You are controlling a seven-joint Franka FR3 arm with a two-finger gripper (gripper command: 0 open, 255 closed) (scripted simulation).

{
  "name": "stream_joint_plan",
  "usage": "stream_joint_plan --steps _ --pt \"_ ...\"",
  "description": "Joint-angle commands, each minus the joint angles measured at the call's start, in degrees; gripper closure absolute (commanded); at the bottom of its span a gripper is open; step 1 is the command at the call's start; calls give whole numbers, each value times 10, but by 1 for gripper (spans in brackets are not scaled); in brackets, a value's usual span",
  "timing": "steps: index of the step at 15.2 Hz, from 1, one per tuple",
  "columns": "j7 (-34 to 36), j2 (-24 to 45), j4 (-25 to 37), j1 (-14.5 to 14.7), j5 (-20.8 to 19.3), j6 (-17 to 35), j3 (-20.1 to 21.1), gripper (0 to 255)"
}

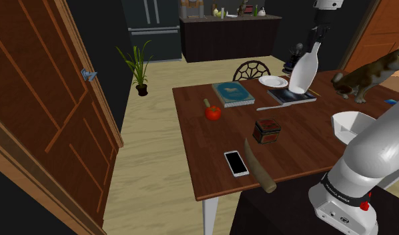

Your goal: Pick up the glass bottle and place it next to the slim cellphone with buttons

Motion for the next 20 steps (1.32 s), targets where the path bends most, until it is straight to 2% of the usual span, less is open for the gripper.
stream_joint_plan --steps 1,12,20 --pt "-1 4 23 0 2 -19 0 255" --pt "-19 47 154 -2 22 -112 -10 255" --pt "-40 100 277 -13 51 -191 -25 255"
